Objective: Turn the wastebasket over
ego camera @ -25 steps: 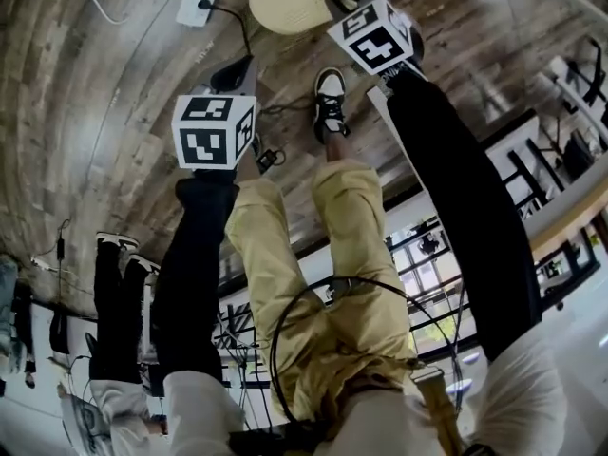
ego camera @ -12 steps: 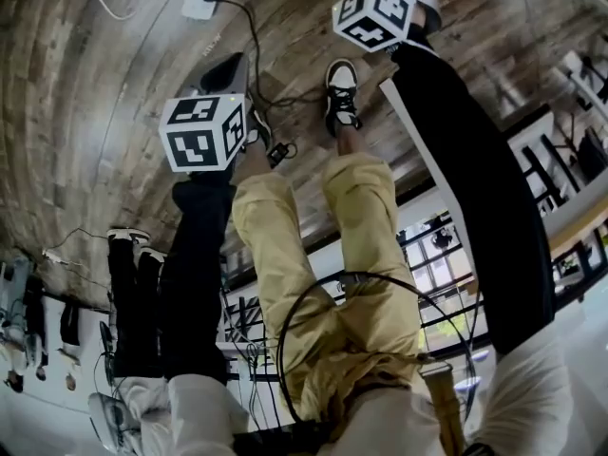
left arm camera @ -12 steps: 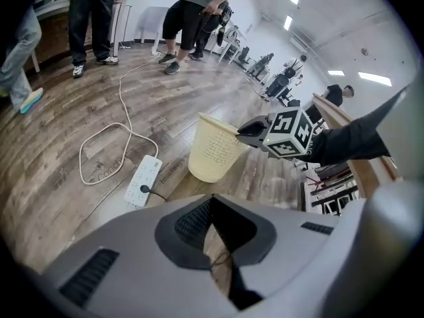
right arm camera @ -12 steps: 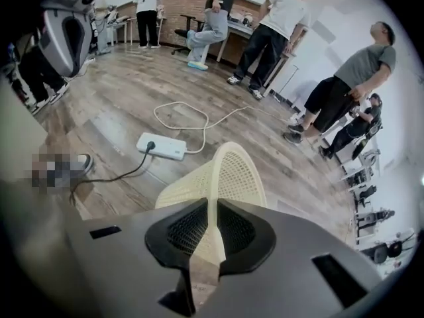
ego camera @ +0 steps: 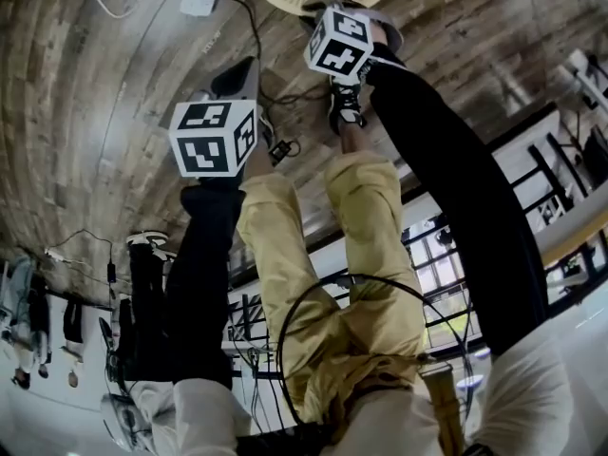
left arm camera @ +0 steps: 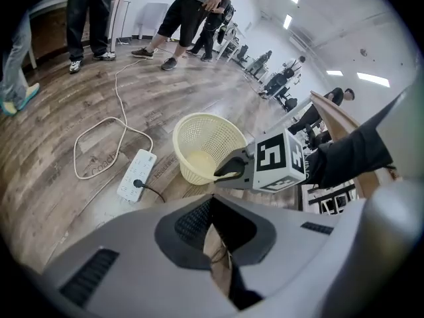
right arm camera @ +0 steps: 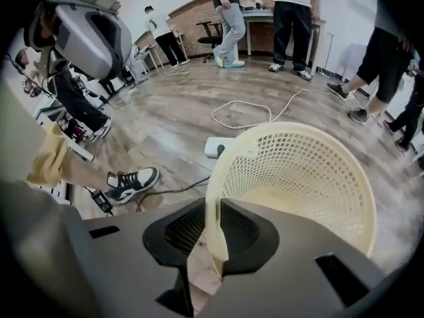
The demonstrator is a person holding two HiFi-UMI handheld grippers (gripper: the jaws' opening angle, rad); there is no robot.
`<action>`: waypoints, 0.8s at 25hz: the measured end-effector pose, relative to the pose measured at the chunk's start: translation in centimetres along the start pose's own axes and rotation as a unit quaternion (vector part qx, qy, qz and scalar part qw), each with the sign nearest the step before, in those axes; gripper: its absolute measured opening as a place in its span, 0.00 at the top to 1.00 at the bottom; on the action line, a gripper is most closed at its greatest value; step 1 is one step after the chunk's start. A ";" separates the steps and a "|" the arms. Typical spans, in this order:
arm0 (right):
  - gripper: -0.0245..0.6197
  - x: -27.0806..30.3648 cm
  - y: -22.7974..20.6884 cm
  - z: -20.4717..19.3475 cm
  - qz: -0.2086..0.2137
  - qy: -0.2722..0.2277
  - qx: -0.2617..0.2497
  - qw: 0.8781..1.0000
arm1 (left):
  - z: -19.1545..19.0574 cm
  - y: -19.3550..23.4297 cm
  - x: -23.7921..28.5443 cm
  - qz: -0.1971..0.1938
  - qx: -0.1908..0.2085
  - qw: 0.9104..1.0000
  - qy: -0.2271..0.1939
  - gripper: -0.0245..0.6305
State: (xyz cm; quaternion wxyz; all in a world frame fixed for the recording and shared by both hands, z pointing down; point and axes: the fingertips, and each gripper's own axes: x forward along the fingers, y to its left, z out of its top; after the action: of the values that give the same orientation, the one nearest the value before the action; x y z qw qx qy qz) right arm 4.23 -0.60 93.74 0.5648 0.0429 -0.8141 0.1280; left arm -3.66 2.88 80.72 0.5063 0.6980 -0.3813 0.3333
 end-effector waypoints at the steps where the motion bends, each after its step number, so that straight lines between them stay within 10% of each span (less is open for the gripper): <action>1: 0.84 0.5 0.2 -0.3 0.004 0.001 0.011 1.000 | 0.1 0.0 0.1 0.000 0.004 1.000 0.000 0.96; 12: 0.75 1.0 0.9 -0.5 0.068 -0.023 0.115 0.991 | -0.8 -0.6 -0.2 0.007 0.042 0.999 0.022 0.96; 20: 0.69 -11.4 -2.2 3.5 -0.010 -0.109 0.185 0.977 | 4.1 -5.3 -4.9 -0.003 0.093 0.996 -0.001 0.96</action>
State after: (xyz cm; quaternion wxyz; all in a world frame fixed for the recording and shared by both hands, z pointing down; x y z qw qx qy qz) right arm 5.62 -4.50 82.32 0.4561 0.1681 -0.8325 0.2656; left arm -1.09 0.92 73.05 0.4393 0.7439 -0.3471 0.3649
